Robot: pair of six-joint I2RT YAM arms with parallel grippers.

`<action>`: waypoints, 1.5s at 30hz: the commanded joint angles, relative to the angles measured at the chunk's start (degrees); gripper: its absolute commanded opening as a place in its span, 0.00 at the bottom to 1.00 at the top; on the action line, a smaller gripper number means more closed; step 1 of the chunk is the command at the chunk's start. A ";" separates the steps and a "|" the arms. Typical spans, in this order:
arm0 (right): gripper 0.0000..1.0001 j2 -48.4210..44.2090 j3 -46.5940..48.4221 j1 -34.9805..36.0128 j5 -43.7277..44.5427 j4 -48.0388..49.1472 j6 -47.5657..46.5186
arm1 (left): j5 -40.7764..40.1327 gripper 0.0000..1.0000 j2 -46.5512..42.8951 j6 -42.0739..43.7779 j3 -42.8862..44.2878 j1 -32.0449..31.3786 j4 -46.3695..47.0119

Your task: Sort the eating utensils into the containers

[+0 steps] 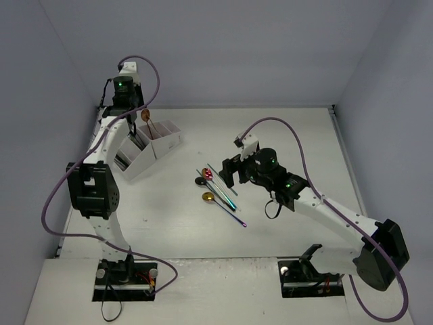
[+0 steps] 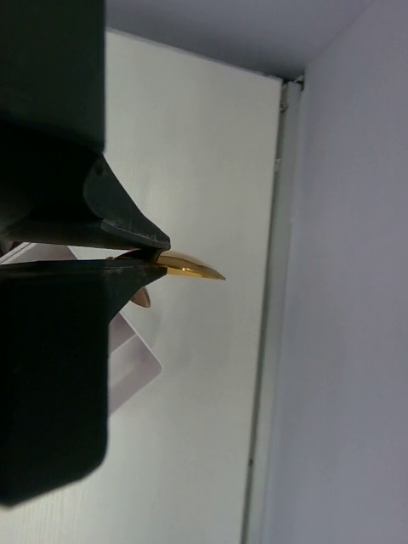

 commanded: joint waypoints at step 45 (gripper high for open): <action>0.91 2.59 -3.13 0.07 0.83 0.78 2.20 | 1.81 0.00 -5.09 4.47 -5.60 -0.35 5.92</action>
